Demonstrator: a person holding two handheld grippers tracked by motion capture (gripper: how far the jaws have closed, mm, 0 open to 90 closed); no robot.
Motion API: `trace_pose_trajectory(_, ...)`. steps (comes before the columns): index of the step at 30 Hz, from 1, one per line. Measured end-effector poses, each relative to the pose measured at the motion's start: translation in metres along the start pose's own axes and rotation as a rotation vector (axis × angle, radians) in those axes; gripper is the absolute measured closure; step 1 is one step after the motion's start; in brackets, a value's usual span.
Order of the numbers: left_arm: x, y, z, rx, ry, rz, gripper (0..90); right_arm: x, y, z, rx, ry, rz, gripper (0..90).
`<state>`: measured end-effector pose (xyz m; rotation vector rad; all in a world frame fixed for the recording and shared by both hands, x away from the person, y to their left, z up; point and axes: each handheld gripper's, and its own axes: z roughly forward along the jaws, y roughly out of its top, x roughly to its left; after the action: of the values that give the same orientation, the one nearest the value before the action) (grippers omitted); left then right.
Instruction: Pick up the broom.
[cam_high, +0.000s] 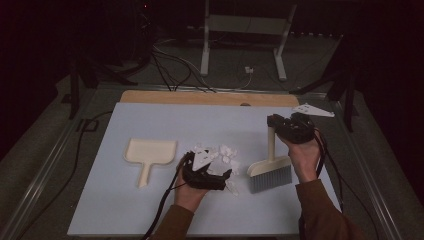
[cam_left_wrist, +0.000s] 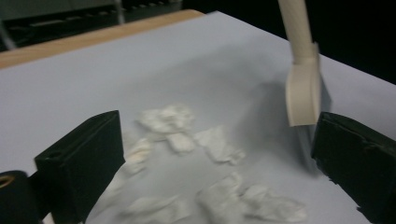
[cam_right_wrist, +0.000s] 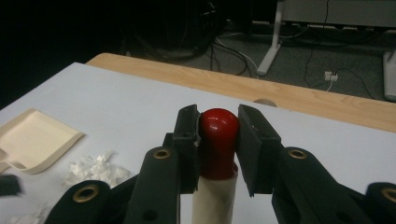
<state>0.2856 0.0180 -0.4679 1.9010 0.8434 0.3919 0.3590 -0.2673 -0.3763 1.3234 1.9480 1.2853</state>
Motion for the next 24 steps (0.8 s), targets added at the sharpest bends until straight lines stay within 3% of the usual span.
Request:
trace_pose_trajectory(4,-0.009,0.002,0.015,0.015,-0.036,-0.007,6.4,0.001,0.000,-0.003,-0.010,0.012,0.004,70.6)
trace_pose_trajectory(5,-0.015,0.004,0.024,0.028,-0.066,-0.009,6.9,0.002,0.000,-0.004,-0.010,0.014,0.004,70.6)
trace_pose_trajectory(10,-0.028,0.009,0.051,0.065,-0.121,-0.024,8.5,0.004,0.000,-0.003,-0.009,0.023,0.004,70.5)
trace_pose_trajectory(15,-0.038,0.012,0.074,0.105,-0.182,-0.035,18.5,0.006,0.001,-0.001,-0.002,0.025,-0.003,70.5)
trace_pose_trajectory(21,-0.039,0.011,0.094,0.183,-0.273,-0.061,50.3,0.006,0.002,0.002,0.008,0.045,0.004,70.5)
trace_pose_trajectory(24,-0.039,0.010,0.095,0.188,-0.316,-0.073,61.6,0.007,0.002,0.003,0.008,0.050,-0.005,70.3)
